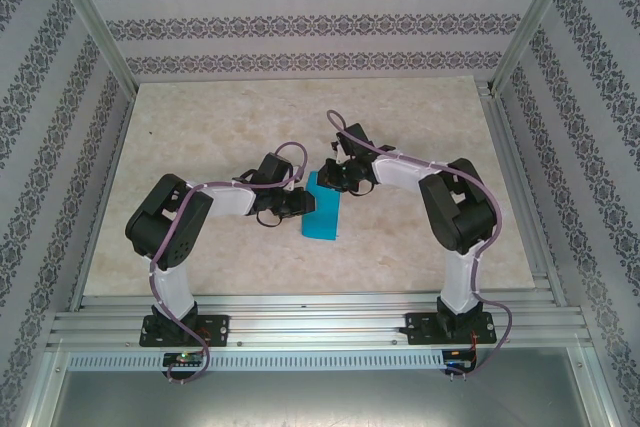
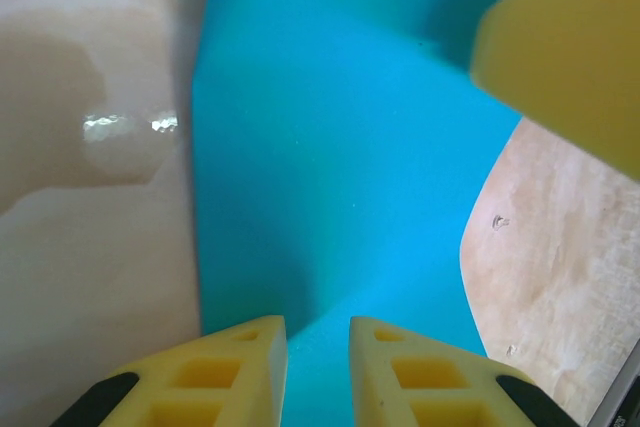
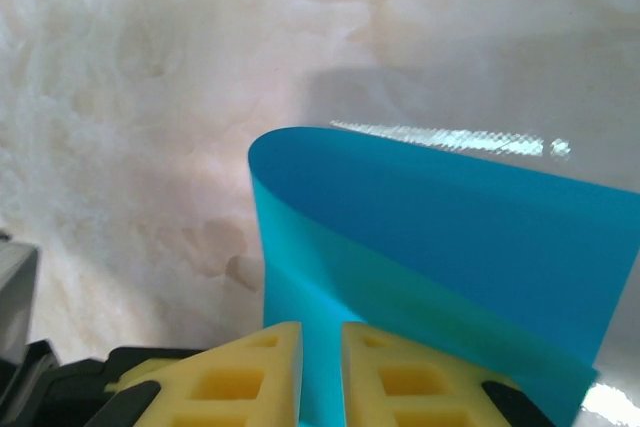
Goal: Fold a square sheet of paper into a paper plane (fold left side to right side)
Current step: Hold the square sheet of paper at the center of the table, then first fold the square sheet of paper in half at the center of the table.
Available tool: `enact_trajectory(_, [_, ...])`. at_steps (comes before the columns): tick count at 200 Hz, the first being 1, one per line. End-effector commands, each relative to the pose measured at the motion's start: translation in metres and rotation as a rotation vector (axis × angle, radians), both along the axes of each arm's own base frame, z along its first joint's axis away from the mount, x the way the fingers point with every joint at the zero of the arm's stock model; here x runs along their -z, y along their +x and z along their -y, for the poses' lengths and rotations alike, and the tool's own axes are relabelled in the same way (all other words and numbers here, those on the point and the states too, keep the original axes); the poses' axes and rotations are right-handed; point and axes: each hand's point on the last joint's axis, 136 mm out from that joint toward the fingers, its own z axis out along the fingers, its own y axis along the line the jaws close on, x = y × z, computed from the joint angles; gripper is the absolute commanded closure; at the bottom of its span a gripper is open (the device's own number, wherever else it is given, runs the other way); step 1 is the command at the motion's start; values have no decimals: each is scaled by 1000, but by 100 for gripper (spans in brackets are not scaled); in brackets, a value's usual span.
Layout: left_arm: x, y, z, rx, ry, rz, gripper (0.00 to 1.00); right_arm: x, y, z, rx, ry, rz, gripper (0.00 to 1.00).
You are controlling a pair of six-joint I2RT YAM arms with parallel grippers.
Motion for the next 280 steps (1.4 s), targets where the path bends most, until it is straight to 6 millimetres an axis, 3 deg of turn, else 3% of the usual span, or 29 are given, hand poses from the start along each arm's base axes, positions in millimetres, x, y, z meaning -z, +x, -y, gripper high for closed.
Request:
enact_trajectory(1, [46, -36, -16, 37, 156, -108, 75, 5, 10, 0, 23, -8, -5, 82])
enact_trajectory(73, [47, -44, -18, 74, 167, -107, 74, 33, 3, 17, 23, -135, -62, 82])
enact_trajectory(117, [37, -60, -17, 142, 156, -78, 70, 48, -3, 27, 13, -200, -93, 82])
enact_trajectory(187, [22, -97, -20, 235, 124, -49, 68, 50, -2, 29, 16, -214, -93, 82])
enact_trajectory(280, [32, -142, -17, 351, 115, -67, 68, 49, -1, 26, 8, -206, -91, 82])
